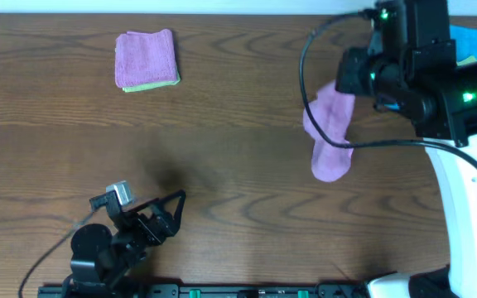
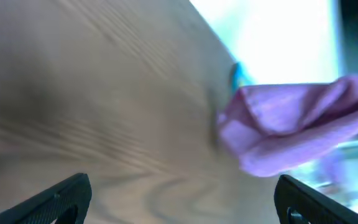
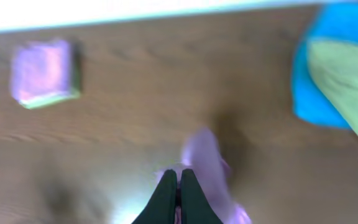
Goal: Fold the cloth
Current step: 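Move the left gripper up toward the hanging pink cloth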
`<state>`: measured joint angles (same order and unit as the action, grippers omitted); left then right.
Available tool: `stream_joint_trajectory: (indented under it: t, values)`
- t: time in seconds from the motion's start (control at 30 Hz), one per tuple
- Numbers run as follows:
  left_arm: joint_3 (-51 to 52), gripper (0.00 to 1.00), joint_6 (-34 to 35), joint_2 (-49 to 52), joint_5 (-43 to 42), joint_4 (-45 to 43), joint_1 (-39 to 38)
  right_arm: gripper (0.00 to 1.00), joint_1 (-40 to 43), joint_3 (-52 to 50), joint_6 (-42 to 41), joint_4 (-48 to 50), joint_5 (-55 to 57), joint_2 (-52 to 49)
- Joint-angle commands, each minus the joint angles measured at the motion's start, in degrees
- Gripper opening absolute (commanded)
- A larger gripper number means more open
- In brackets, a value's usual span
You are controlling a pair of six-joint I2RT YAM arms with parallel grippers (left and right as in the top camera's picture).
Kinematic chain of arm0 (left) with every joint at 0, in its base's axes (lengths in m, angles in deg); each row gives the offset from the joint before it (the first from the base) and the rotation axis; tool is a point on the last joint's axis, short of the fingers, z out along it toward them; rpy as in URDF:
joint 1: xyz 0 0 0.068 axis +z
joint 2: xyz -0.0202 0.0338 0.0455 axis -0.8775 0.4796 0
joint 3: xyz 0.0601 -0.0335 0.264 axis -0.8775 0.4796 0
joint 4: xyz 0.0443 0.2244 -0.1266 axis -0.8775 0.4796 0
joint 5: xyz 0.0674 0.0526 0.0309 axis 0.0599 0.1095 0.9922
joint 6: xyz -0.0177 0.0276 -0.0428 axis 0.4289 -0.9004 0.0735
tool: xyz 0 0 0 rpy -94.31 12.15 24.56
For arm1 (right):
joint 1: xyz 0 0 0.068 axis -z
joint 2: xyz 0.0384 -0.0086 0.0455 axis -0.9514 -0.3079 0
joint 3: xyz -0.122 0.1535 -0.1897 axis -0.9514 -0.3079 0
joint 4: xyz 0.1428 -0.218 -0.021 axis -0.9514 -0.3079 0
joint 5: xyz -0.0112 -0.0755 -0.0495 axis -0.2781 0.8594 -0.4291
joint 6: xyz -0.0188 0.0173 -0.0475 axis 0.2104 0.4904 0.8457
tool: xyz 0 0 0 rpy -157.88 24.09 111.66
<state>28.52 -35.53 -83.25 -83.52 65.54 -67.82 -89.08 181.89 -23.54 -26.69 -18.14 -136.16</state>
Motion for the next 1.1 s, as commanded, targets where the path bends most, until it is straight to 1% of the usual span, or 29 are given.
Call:
stream_joint_trajectory:
  t: [0.0,0.03,0.07,0.1,0.13,0.17,0.27,0.33,0.43,0.53,0.6,0.73,0.8,0.87,0.9,1.0,1.03,1.07]
  values:
    - [0.07,0.95,19.08,-0.28,-4.98,-2.19,0.11,0.01,-0.31,0.85,-2.38,3.72,-5.16,1.09]
    - [0.09,0.95,19.91,-0.28,-5.81,-2.84,0.09,0.01,-0.31,0.85,-4.55,4.83,-3.96,1.09]
    - [0.09,0.95,20.5,-0.26,-7.43,-3.41,0.09,0.01,-0.33,0.85,-8.35,5.75,-0.17,1.07]
    - [0.09,0.98,20.5,-0.26,-9.2,-3.43,0.07,0.01,-0.31,0.85,-10.73,5.95,2.62,1.07]
    - [0.07,0.98,20.46,-0.26,-11.21,-3.41,0.07,0.01,-0.31,0.85,-13.49,6.08,5.49,1.07]
    - [0.09,0.95,20.44,-0.26,-12.81,-3.41,0.07,0.01,-0.33,0.85,-16.35,6.12,8.39,1.07]
    - [0.09,0.95,19.69,-0.26,-15.39,-3.5,-0.02,0.01,-0.33,0.85,-25.94,6.08,13.99,1.09]
    - [0.07,0.95,19.65,-0.26,-14.69,-3.63,-0.44,0.01,-0.33,0.85,-33.33,5.55,14.78,1.09]
    - [0.09,0.95,19.85,-0.26,-9.88,-3.76,-2.1,0.01,-0.68,0.74,-46.18,3.15,14.75,1.07]
    - [0.09,0.96,19.89,-0.24,-6.27,-4.24,-4.26,0.01,-1.86,0.28,-54.55,0.68,14.84,1.07]
    - [0.09,0.97,20.35,0.24,-4.42,-5.2,-6.67,0.01,-2.91,-0.02,-57.64,-0.98,14.01,1.07]
    - [0.09,0.97,21.49,2.91,-1.4,-7.76,-12.15,0.02,-5.92,-0.11,-57.68,-1.68,13.88,1.07]
    - [0.09,0.97,22.53,6.4,1.68,-9.53,-16.65,0.02,-7.89,-0.11,-57.83,-0.59,14.1,1.07]
    - [0.09,1.0,23.93,10.34,4.35,-11.72,-20.7,0.01,-9.05,-0.11,-57.88,0.31,15.02,1.07]
    - [0.09,1.0,23.96,12.33,5.38,-13.29,-22.51,0.01,-9.44,-0.11,-57.88,0.79,15.74,1.07]
    - [0.09,0.98,24.0,19.58,8.68,-21.51,-28.04,0.01,-10.88,-0.13,-57.86,3.19,17.46,0.96]
    - [0.09,0.96,24.76,25.0,10.62,-28.04,-31.23,0.01,-11.56,-0.13,-57.86,4.72,18.12,0.74]
    - [0.09,0.97,25.55,28.22,11.5,-31.41,-32.72,0.01,-11.87,-0.13,-57.86,5.73,19.21,0.63]
